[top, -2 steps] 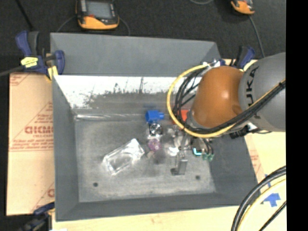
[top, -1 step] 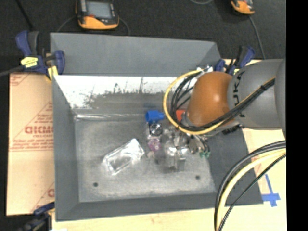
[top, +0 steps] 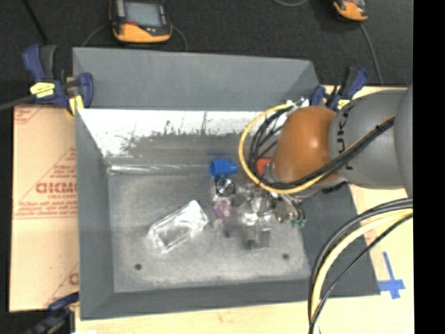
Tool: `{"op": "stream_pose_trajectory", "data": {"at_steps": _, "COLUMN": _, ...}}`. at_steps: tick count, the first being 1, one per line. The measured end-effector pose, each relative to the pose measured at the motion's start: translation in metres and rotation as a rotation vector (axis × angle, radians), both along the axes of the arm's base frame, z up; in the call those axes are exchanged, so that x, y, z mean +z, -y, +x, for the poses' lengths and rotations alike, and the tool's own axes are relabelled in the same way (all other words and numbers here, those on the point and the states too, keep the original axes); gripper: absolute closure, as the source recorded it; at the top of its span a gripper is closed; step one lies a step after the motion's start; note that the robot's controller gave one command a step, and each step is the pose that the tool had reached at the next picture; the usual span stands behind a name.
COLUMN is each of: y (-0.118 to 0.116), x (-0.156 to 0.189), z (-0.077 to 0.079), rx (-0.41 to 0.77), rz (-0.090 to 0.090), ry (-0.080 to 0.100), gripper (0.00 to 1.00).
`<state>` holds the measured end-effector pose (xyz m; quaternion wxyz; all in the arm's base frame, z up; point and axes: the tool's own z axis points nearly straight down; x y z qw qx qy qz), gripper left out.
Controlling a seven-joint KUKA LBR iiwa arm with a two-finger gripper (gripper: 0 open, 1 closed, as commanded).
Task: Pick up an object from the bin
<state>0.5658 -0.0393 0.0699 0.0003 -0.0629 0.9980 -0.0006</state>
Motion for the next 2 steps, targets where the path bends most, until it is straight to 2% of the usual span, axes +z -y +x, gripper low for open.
{"op": "stream_pose_trajectory", "data": {"at_steps": 1, "y": -0.001, "x": 0.001, "z": 0.0, "rx": 0.0, "rz": 0.001, "ry": 0.001, "gripper": 1.0}}
{"op": "stream_pose_trajectory", "data": {"at_steps": 2, "y": 0.015, "x": 0.138, "z": 0.003, "rx": 0.106, "rz": -0.002, "ry": 0.011, "gripper": 1.0}}
